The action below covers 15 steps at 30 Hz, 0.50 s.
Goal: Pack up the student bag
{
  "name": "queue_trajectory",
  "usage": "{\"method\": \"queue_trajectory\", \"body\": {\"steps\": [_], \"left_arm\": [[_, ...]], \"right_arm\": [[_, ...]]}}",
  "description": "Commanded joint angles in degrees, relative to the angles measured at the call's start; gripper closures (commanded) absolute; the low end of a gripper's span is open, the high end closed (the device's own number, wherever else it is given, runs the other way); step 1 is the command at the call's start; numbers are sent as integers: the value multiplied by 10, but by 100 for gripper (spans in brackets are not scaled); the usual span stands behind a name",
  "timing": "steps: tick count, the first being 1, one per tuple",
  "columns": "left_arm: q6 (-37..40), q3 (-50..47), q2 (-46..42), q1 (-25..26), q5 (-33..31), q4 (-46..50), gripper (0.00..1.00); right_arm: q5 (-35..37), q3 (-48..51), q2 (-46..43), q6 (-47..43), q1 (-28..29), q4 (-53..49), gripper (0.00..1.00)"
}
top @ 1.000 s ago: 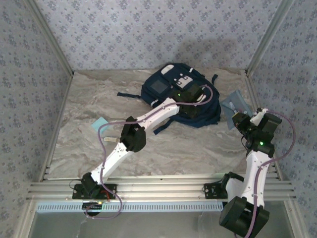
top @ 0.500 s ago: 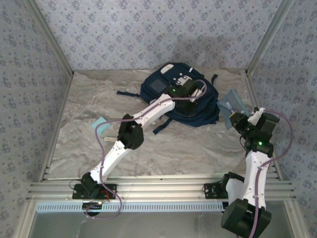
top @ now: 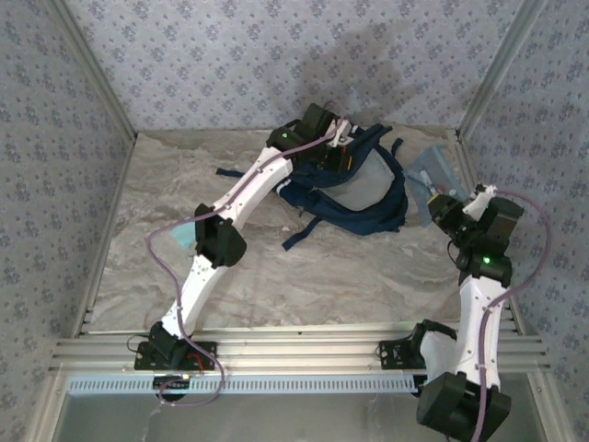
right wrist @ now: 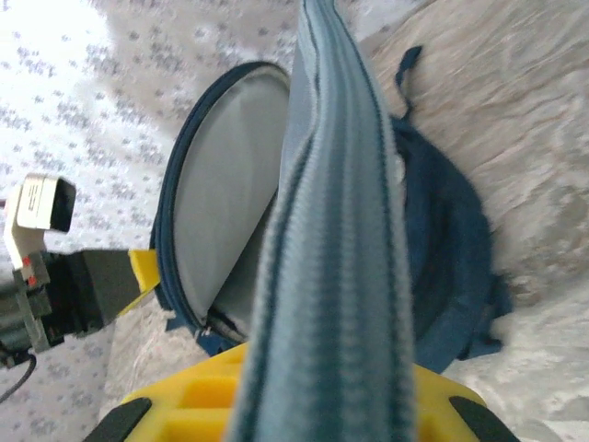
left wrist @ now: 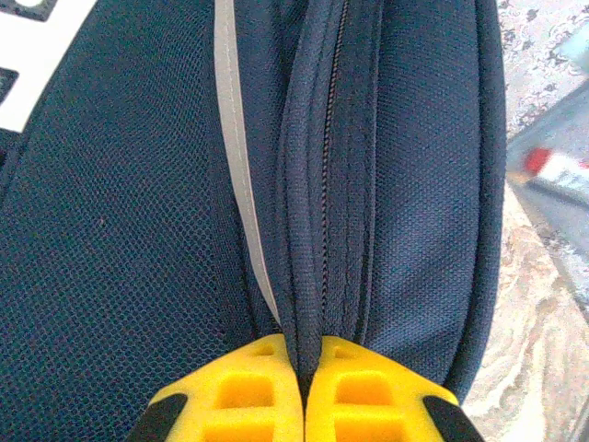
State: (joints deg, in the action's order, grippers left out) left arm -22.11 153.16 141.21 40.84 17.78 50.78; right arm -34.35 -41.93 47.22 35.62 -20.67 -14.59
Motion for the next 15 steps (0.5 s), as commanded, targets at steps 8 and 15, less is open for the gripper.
{"method": "queue_trajectory", "body": {"steps": [8,15], "left_arm": [[-39,37,-39,4,70,-55,100],[-48,37,-51,4,89,-67,100]], "right_arm": [[-4,73,136,180,146,333,93],[-3,52,281,227,184,468,92]]}}
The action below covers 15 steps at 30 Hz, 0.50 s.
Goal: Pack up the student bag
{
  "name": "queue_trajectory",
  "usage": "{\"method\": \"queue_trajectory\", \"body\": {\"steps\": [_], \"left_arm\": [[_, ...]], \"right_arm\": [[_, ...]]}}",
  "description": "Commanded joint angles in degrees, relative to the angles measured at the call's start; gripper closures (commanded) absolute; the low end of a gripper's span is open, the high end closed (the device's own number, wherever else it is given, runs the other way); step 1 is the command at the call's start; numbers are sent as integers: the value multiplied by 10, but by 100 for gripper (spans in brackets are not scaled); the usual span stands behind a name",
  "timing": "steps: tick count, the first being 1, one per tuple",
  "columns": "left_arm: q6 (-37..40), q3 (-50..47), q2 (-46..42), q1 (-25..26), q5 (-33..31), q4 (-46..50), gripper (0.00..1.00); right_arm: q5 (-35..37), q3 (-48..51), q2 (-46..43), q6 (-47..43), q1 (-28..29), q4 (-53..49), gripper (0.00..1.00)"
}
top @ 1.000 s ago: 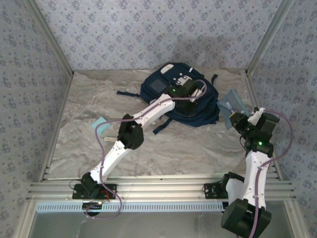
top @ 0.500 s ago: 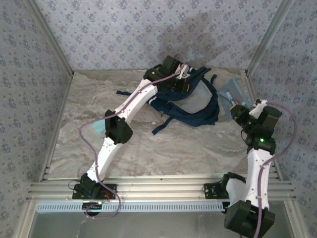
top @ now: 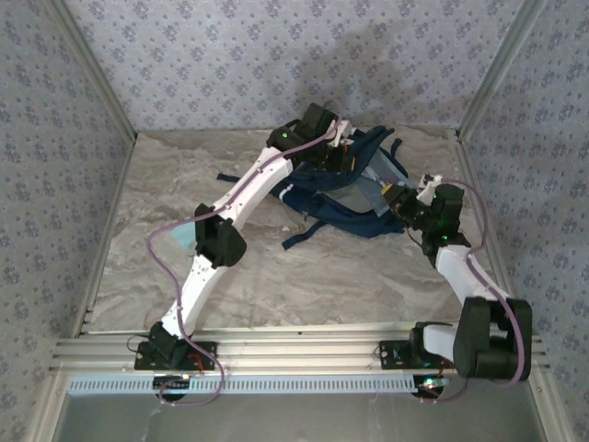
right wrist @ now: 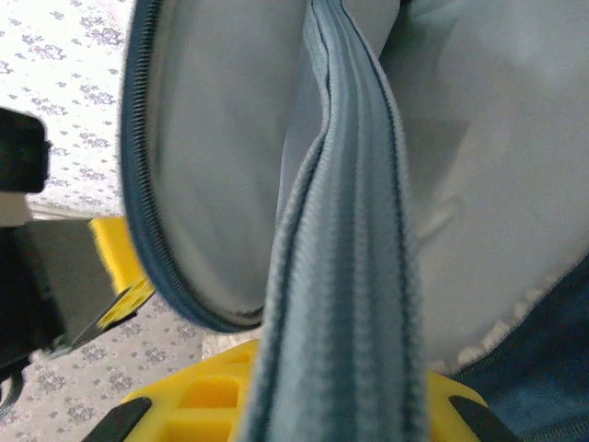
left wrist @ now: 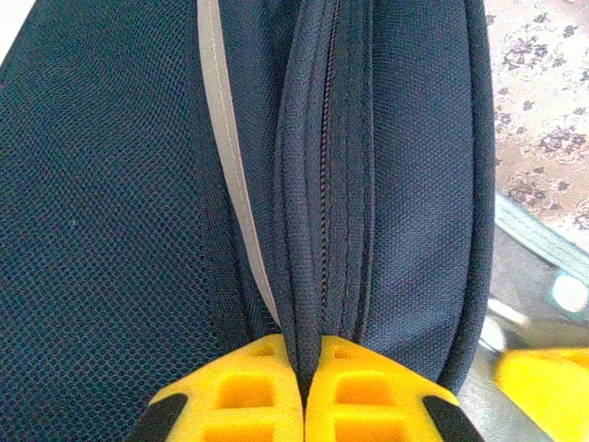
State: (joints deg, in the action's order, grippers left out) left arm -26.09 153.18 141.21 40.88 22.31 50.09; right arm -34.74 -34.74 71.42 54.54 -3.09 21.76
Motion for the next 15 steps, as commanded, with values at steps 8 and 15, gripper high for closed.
{"method": "queue_trajectory", "body": {"steps": [8,15], "left_arm": [[-3,37,-67,10,68,-72,100],[3,36,-76,21,85,-77,100]], "right_arm": [[-28,-98,220,81,46,215,92],[-61,-207,377,113,86,243,91]]}}
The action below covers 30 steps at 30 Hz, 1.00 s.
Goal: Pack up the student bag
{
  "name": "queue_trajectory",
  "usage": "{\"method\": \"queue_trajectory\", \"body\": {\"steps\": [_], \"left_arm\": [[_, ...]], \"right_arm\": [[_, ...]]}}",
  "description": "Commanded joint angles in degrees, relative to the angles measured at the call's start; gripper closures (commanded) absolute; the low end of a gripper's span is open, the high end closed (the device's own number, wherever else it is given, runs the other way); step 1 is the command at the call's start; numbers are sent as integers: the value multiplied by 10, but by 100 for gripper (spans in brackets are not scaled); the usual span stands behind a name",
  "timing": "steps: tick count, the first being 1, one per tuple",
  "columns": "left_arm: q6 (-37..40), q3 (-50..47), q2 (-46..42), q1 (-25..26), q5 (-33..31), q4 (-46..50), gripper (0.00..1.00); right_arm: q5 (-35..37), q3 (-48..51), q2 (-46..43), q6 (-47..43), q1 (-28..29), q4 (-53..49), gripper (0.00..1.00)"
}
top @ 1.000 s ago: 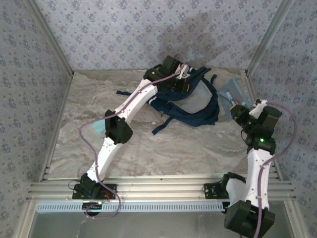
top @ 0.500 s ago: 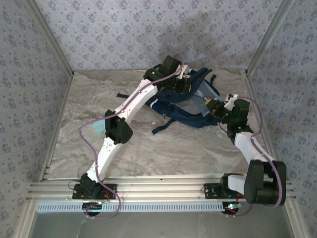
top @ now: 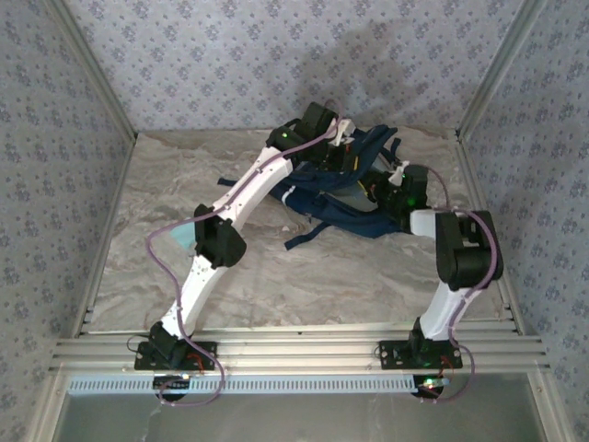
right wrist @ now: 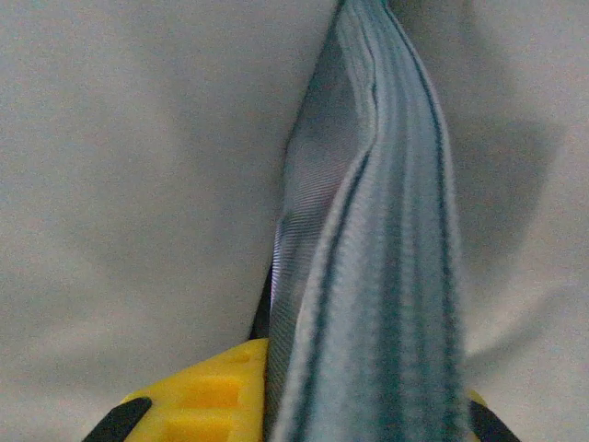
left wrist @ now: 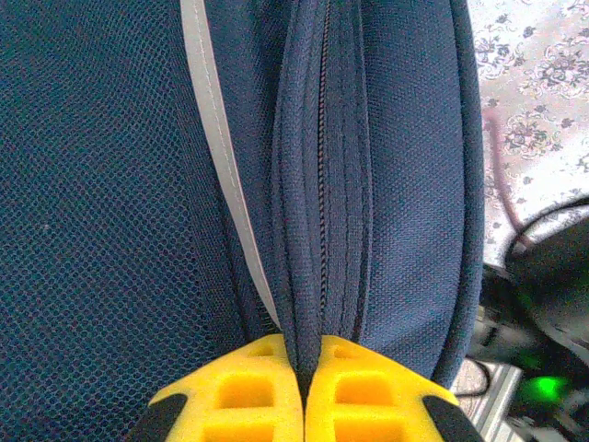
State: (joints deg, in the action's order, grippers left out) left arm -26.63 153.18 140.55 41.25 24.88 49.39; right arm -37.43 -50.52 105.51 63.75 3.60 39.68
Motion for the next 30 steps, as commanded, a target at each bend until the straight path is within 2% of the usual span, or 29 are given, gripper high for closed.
{"method": "queue_trajectory", "body": {"steps": [1,9,11,13,16,19,25,30], "left_arm": [[11,37,-71,18,60,-70,100],[11,36,-75,26,70,-66,100],[11,36,-72,27,55,-67,100],[11,36,-66,25,33,-67,100],[-7,36,-50,19,13,-78,100],[-30,37,-33,10,3,-93,100],[-63,37,-9,6,-8,-133,100],[-82,36,3,10,-9,-154,100]], "right_arm": [[-34,-66,53,20,23,58,91],[-27,-204,156,-12,41,-25,91],[-26,-212,156,-29,44,-56,86],[-18,-201,138,-49,41,-86,77],[8,-143,83,-80,26,-128,58],[29,-89,14,-112,8,-177,47],[104,0,-162,-226,-17,-362,41],[166,36,-313,-317,-27,-515,37]]}}
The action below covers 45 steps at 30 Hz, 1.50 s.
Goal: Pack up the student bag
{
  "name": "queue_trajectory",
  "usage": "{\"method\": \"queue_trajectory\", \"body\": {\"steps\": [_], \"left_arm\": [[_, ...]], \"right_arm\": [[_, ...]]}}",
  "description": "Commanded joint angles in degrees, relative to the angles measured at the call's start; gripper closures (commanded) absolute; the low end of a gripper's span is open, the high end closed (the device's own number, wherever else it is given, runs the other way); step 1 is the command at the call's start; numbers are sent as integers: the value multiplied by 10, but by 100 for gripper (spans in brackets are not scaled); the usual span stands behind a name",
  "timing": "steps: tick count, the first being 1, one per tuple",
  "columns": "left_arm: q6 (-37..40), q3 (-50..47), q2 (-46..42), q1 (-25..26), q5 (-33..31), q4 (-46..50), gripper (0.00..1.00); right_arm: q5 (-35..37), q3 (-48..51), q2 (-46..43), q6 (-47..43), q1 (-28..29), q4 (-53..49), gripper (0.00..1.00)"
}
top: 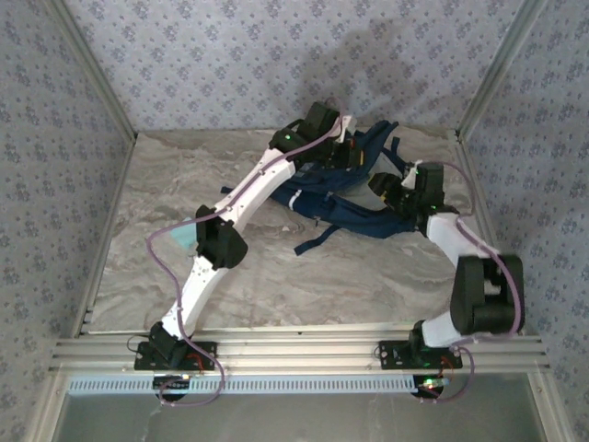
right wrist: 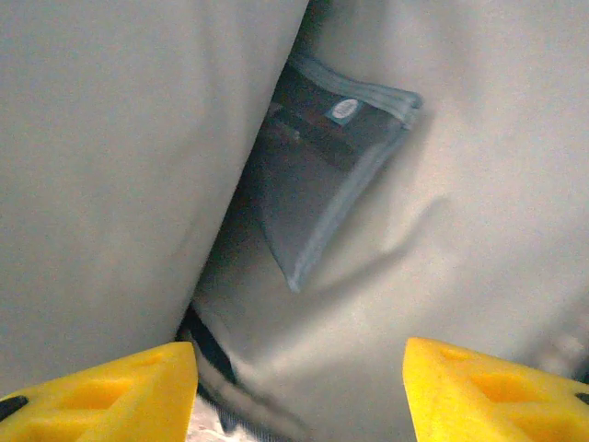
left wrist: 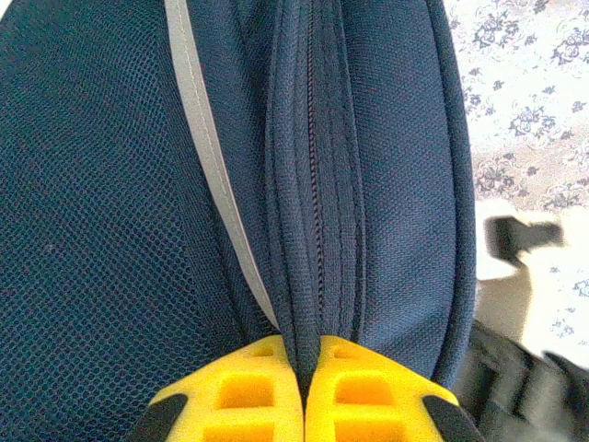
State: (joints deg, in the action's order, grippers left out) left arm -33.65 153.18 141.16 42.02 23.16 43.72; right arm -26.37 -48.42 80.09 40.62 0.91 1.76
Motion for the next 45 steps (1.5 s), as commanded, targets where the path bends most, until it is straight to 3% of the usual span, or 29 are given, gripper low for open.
{"method": "queue_trajectory", "body": {"steps": [1,3,6,10,17,20,23,27,30,37,45], "left_arm": [[-16,37,0,3,10,-102,100],[-25,37,6,6,14,-108,86],[-42,37,11,6,29,-112,52],[-38,37,1,3,34,-90,33],[29,7,-39,-21,-18,2,31],[35,-84,-76,-40,-25,-25,31],[24,-239,-136,-64,-27,-128,31],[-6,-420,-210,-108,-28,-266,31],[-20,-497,-230,-140,-15,-320,31],[-51,-593,-225,-171,12,-419,30],[-78,-645,-194,-180,25,-484,32]], "right_arm": [[70,19,-87,-96,2,-165,37],[96,27,-137,-103,10,-197,37],[148,42,-199,-90,53,-221,37],[216,63,-220,-31,144,-213,38],[359,38,-131,34,299,-166,40],[400,-3,-68,64,340,-159,42],[419,-45,-4,100,364,-144,45],[440,-81,57,152,370,-133,47],[448,-96,93,200,367,-115,49],[448,-122,159,302,355,-88,53],[488,-170,218,338,349,-77,56]]}}
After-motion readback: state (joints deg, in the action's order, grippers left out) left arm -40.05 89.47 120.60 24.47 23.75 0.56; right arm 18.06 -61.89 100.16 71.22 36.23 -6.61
